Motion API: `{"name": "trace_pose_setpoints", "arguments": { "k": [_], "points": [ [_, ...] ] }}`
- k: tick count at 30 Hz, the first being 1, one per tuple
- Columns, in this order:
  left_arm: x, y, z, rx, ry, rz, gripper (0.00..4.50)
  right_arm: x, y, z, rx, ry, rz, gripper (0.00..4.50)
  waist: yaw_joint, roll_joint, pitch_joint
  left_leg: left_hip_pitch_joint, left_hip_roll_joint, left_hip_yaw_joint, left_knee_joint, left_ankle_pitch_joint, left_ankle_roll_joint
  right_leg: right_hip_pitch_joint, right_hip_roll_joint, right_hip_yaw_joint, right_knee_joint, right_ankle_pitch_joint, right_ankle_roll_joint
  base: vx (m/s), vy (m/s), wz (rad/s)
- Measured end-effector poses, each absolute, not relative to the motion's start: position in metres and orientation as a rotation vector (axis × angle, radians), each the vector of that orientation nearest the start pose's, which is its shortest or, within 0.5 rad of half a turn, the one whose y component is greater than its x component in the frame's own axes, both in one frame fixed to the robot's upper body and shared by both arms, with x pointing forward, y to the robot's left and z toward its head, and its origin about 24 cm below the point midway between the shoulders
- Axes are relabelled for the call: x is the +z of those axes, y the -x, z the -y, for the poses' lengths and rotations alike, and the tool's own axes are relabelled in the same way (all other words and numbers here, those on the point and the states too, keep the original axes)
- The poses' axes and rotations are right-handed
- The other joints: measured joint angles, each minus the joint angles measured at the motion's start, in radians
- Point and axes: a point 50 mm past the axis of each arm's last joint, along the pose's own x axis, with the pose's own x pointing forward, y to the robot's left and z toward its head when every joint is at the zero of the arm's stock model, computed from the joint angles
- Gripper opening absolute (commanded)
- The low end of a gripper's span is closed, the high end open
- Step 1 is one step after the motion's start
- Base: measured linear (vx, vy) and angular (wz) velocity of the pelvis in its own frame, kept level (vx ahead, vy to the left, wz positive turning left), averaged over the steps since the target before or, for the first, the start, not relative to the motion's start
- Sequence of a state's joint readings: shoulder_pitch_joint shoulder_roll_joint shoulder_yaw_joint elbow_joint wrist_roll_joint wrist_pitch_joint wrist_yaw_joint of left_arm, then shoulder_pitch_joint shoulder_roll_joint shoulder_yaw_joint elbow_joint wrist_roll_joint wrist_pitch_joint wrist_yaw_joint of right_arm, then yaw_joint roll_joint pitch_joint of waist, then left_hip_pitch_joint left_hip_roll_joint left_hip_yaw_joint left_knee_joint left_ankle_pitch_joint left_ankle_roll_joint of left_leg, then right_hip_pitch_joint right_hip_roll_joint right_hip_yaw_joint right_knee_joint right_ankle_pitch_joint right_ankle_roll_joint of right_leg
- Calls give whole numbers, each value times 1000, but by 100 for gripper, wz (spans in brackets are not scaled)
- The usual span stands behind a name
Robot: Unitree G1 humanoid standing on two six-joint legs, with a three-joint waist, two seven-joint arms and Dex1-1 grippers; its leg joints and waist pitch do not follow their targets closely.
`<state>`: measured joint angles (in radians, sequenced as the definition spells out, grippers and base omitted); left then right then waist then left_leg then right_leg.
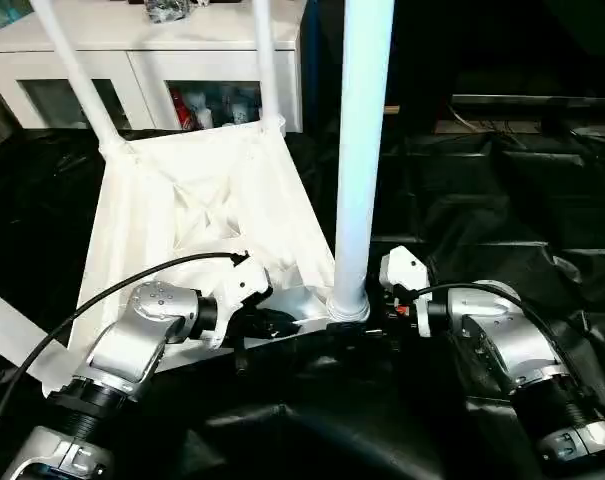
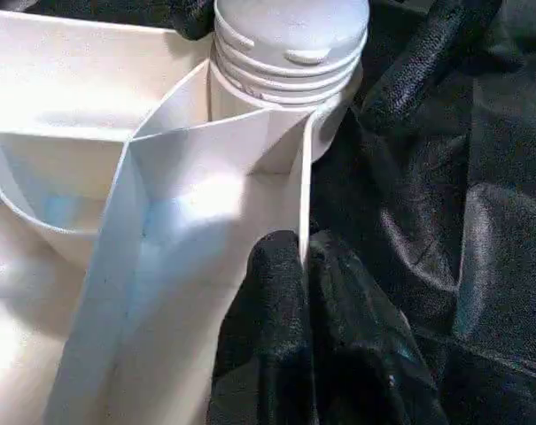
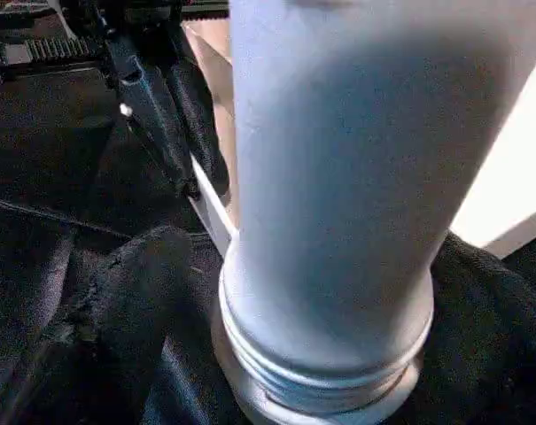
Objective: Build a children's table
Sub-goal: Rotate leg to tighten
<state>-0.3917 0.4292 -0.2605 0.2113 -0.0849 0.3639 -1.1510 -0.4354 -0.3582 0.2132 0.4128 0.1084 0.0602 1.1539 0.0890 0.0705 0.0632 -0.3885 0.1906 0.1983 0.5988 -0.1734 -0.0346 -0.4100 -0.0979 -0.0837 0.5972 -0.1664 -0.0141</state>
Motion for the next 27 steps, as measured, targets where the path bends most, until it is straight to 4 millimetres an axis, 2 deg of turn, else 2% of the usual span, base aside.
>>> {"name": "trace_pose_setpoints", "arguments": {
  "k": [5,13,20,24,27],
  "points": [
    [54,-283,-138,-1278,-263,-473,0,52,-297,135,1287,248,-264,346,1,0,0,0,0,0,0,0,0,0,4,8,3,0,0,0,0,0],
    [54,-283,-137,-1280,-265,-468,0,50,-298,133,1285,236,-255,287,2,0,0,0,-1,1,2,0,0,-1,5,12,4,0,0,0,0,0],
    [53,-283,-138,-1258,-266,-469,0,47,-298,131,1256,213,-250,277,0,-1,0,1,-1,1,3,0,0,-1,5,13,6,0,0,0,0,0],
    [50,-282,-129,-1159,-246,-460,0,39,-297,126,1111,166,-227,275,-5,-1,-1,4,-1,1,3,0,0,0,5,14,8,-1,1,0,0,0],
    [44,-275,-110,-996,-184,-456,0,30,-297,117,874,123,-195,275,-28,-5,-10,8,-1,2,2,0,0,3,5,15,6,-3,5,0,0,0]
  ]
}}
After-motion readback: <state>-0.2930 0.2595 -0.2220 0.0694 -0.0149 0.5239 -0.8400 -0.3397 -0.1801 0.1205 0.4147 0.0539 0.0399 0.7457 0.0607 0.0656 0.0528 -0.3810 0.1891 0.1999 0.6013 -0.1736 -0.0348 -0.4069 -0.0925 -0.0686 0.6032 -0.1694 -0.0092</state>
